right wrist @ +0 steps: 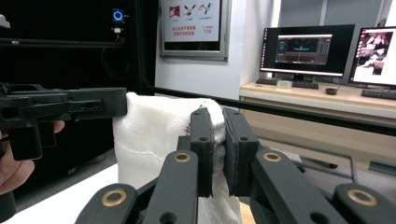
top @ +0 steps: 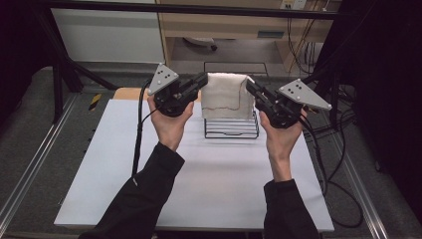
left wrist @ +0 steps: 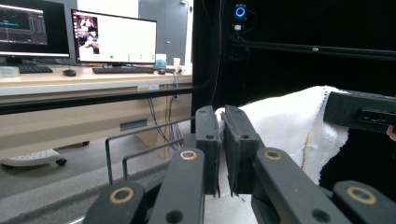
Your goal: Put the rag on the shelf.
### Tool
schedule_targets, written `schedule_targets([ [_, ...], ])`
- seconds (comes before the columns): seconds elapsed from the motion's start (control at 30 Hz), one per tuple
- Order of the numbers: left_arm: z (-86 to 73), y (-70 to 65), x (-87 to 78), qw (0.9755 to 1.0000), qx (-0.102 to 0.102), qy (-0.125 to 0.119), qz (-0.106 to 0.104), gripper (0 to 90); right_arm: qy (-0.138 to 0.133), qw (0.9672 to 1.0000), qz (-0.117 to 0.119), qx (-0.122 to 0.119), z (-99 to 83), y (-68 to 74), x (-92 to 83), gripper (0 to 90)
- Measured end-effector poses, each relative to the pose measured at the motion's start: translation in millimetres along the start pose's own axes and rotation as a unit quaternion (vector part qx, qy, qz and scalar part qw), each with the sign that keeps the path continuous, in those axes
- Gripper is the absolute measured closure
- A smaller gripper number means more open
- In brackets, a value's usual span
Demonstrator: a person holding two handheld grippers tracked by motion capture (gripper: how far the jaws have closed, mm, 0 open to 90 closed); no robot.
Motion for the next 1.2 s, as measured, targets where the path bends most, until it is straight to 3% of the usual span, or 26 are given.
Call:
schedule_targets([
  [0.43,21.7,2.4,12.7,0.9999,0.005,-0.016,0.004,84.6,-0.015,0.9998,-0.01,-0.008,22.9,-9.6,7.2,83.6],
  [0.83,37.4,7.3,27.2,0.9997,-0.008,-0.025,0.002,84.6,-0.019,0.9995,-0.02,-0.013,38.4,-20.7,17.0,83.7],
  [1.2,51.0,14.3,37.3,0.9996,0.007,-0.025,0.014,84.6,-0.025,0.9993,-0.023,-0.014,49.1,-27.8,26.9,83.7],
])
Point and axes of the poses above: each handheld gripper's, and its own axes: x roughly forward along the jaws, z roughly out of its top, y roughly to its left, the point moved 7 cm from there along x, roughly forward along the jaws
